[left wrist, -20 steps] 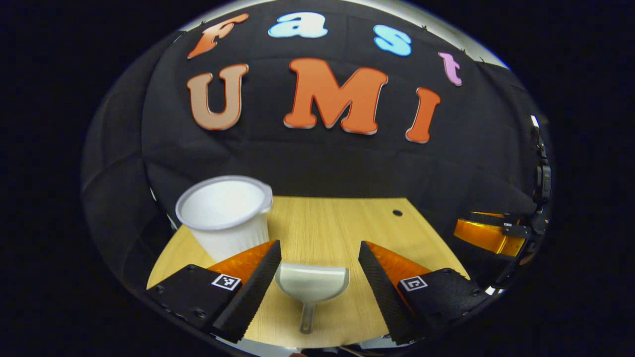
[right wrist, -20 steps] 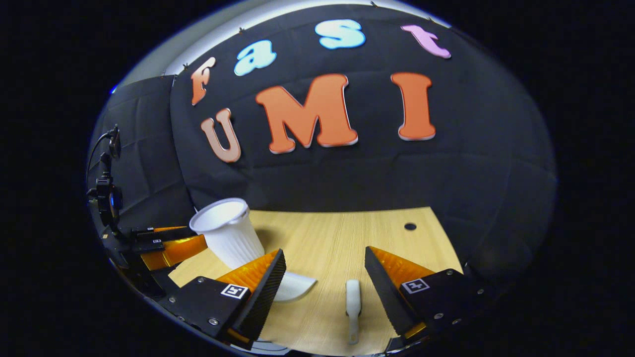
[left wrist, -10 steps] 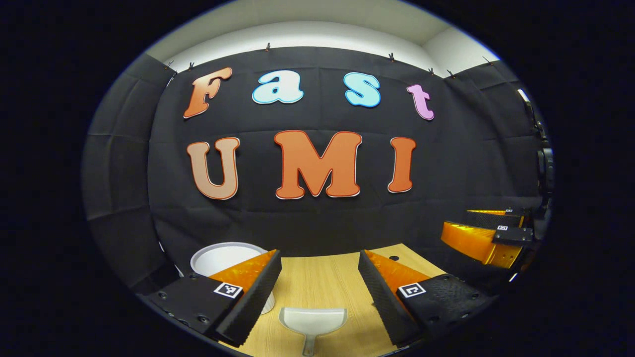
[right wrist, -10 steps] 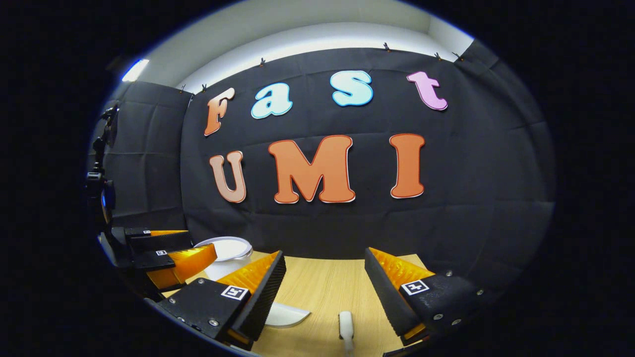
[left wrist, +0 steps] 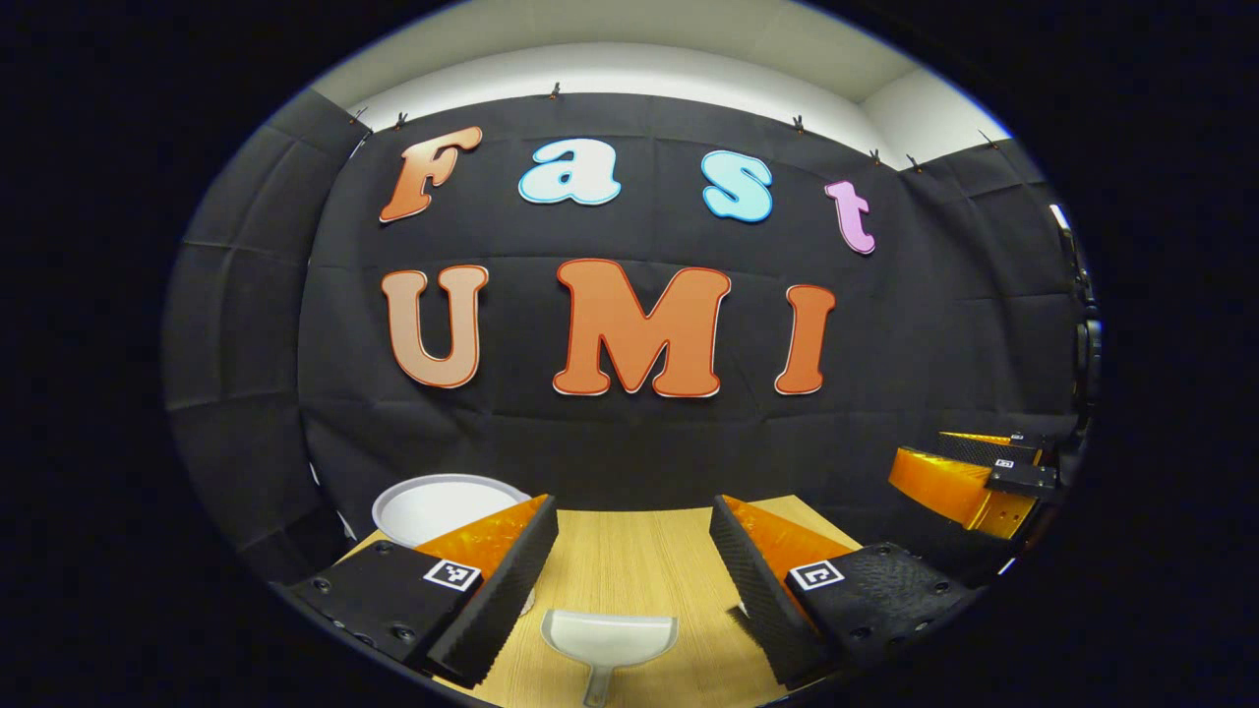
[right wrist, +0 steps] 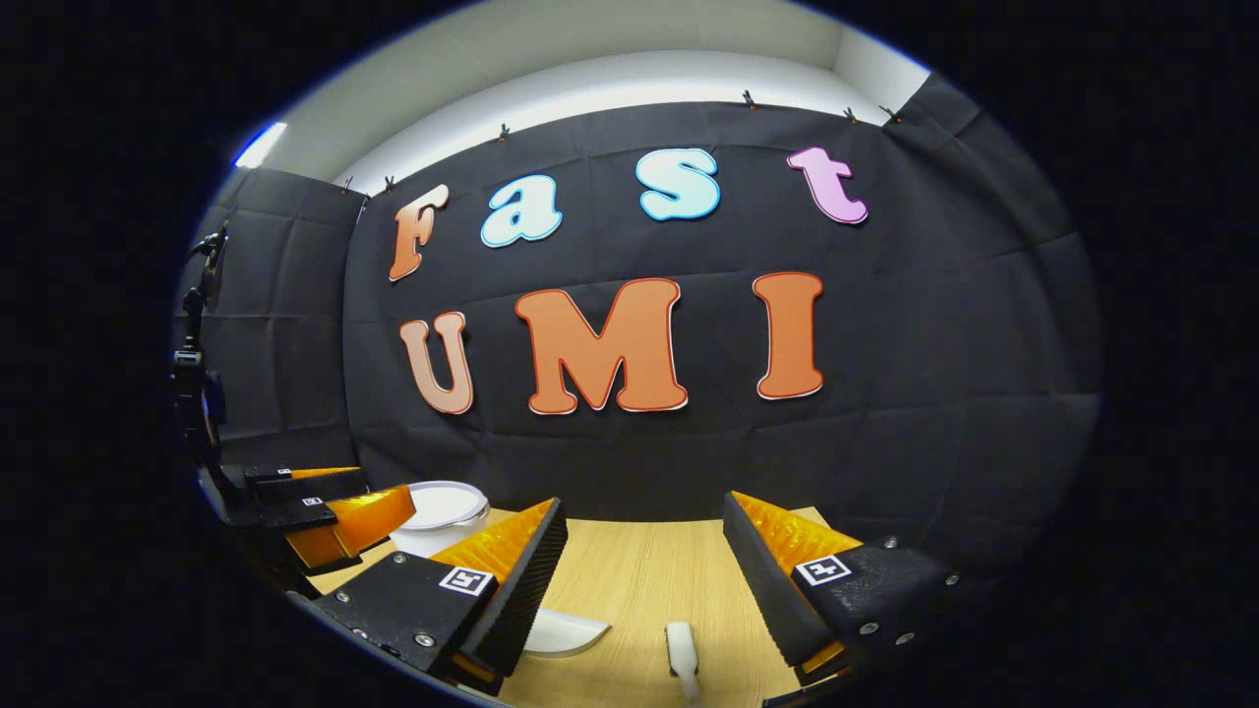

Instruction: Pick up the small broom and dustpan from the desktop, sweep the trash into the dustpan with the broom, and then empty the trash into the garbage bin.

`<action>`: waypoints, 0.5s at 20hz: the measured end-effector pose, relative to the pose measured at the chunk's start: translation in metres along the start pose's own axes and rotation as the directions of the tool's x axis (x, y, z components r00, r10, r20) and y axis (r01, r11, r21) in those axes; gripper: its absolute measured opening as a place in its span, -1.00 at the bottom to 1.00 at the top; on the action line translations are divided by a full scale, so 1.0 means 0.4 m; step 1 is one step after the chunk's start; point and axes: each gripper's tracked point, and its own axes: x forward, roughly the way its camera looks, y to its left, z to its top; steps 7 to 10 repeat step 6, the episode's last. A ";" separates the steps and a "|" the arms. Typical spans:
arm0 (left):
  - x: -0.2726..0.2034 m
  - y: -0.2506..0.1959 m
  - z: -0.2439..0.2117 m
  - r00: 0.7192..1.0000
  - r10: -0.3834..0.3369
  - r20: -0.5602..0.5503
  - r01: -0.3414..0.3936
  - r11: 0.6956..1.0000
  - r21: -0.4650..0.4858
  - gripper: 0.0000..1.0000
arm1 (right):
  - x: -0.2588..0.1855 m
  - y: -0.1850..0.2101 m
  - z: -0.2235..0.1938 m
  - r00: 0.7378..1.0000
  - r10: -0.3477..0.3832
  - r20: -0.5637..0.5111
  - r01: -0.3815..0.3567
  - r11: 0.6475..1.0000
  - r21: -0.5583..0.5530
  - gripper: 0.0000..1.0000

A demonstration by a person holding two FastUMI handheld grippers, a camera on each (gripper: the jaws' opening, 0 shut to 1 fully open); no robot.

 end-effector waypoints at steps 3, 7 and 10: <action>-0.011 0.009 0.000 1.000 0.020 -0.006 -0.020 1.000 -0.003 0.96 | 0.010 0.005 -0.006 1.000 -0.015 -0.003 0.015 1.000 -0.008 0.92; -0.022 0.020 0.000 0.999 0.035 -0.017 -0.035 0.999 -0.008 0.96 | 0.024 0.018 -0.009 1.000 -0.030 -0.006 0.030 0.999 -0.011 0.92; -0.022 0.020 0.000 0.999 0.035 -0.017 -0.035 0.999 -0.008 0.96 | 0.024 0.018 -0.009 1.000 -0.030 -0.006 0.030 0.999 -0.011 0.92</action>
